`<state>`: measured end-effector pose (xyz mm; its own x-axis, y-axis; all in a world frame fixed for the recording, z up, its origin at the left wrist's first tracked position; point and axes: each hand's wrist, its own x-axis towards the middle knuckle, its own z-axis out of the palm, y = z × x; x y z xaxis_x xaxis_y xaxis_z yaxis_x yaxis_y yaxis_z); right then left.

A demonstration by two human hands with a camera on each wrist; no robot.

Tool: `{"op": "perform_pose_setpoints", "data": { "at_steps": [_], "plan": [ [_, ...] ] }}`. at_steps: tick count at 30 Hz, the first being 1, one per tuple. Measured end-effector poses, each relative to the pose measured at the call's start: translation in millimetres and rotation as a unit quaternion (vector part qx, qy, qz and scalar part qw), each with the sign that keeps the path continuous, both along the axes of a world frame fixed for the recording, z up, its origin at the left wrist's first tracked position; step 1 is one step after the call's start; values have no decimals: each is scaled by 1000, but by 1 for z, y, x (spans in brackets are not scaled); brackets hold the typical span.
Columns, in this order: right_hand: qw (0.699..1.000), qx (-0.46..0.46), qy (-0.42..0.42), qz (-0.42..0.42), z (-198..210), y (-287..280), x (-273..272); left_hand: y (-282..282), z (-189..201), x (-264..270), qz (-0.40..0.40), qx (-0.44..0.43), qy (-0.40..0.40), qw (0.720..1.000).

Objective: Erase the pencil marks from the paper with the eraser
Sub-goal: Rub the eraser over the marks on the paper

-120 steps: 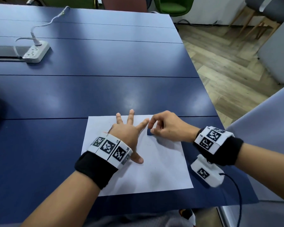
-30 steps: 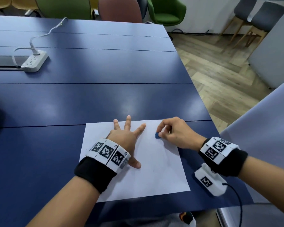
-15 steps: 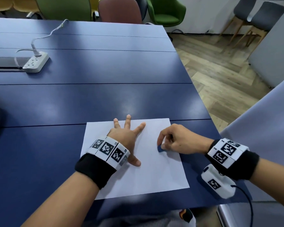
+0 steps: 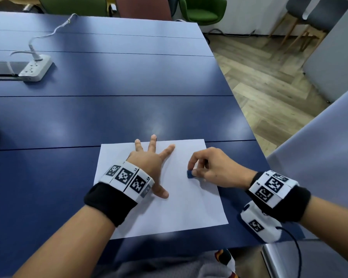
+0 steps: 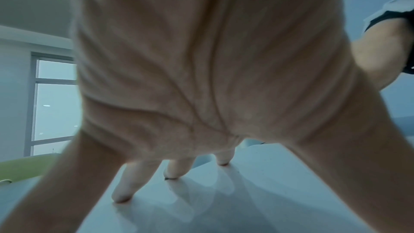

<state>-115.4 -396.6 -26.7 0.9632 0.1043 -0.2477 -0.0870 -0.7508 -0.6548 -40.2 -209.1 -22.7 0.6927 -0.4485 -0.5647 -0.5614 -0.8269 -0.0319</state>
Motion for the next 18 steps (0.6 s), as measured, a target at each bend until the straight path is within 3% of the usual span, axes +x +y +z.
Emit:
{"op": "perform_pose_setpoints", "data": {
  "at_steps": [4, 8, 13, 18],
  "plan": [
    [993, -27, 75, 88, 8, -2, -10, 0, -1, 0, 4, 1, 3, 1000],
    [1000, -24, 3, 7, 2, 0, 2, 0, 0, -1, 1, 0, 3, 1000],
    [995, -32, 58, 74, 3, -6, -22, 0, 1, -1, -1, -5, 2, 1000],
    [1000, -17, -3, 11, -3, -5, -7, 10, -3, 4, 4, -51, 29, 998]
  ]
}}
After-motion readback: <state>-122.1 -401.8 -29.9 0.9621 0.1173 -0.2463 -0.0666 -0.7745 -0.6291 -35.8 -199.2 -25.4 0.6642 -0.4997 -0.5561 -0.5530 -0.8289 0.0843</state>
